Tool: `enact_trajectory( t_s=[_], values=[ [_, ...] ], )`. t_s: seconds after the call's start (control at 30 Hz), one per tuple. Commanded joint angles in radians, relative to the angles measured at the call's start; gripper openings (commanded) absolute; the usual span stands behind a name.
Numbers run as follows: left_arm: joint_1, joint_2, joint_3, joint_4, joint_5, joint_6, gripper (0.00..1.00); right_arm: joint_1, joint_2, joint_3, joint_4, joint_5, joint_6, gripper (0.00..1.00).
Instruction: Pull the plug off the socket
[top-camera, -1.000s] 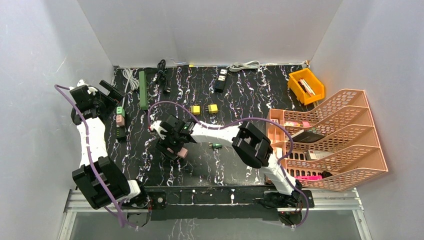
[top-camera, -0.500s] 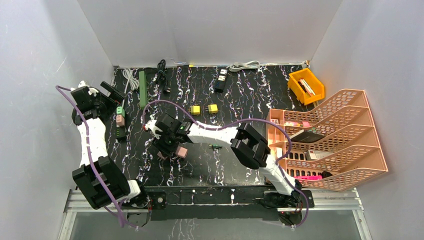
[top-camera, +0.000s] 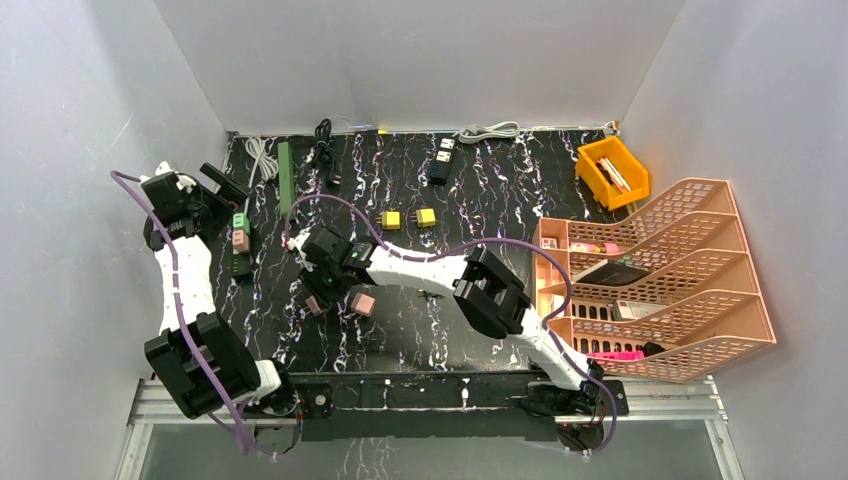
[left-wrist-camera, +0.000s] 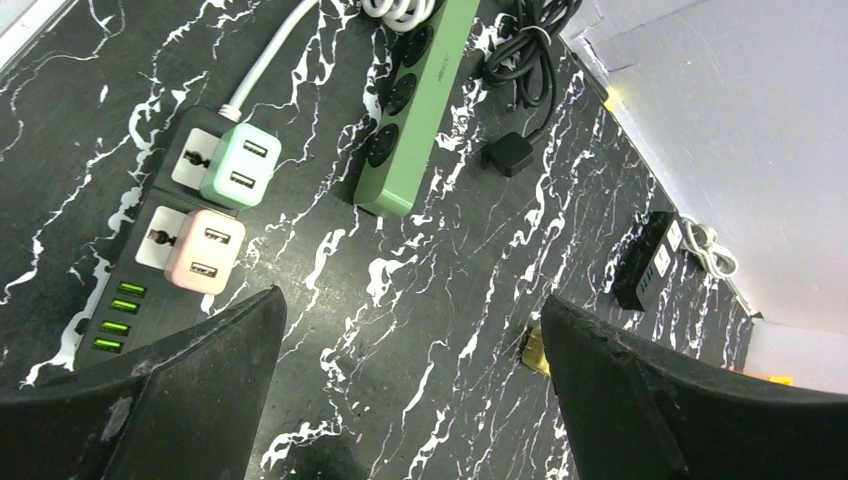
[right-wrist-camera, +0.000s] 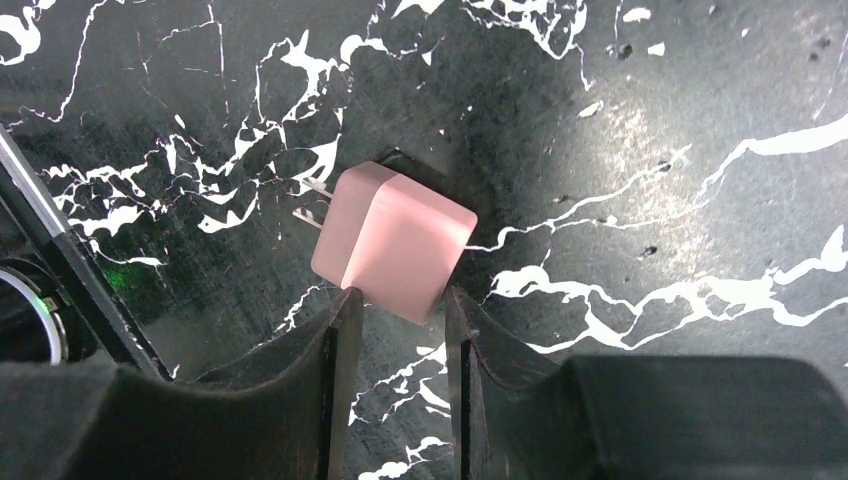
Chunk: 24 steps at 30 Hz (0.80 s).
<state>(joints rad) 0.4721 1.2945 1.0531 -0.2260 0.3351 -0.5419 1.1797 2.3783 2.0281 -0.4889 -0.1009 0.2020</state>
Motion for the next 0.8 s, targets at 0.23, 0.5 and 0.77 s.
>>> enact_trajectory(
  t_s=[0.23,0.5,0.77],
  values=[
    [0.070,0.067,0.026,-0.097,-0.149,0.049,0.98,-0.029,-0.031,-0.050,-0.093,0.066,0.162,0.44],
    [0.071,0.211,0.095,-0.114,-0.276,0.154,0.97,-0.044,-0.151,0.013,0.006,0.056,0.103,0.65],
    [0.034,0.400,0.222,-0.122,-0.210,0.193,0.96,-0.072,-0.245,-0.023,0.095,0.052,0.112,0.74]
  ],
)
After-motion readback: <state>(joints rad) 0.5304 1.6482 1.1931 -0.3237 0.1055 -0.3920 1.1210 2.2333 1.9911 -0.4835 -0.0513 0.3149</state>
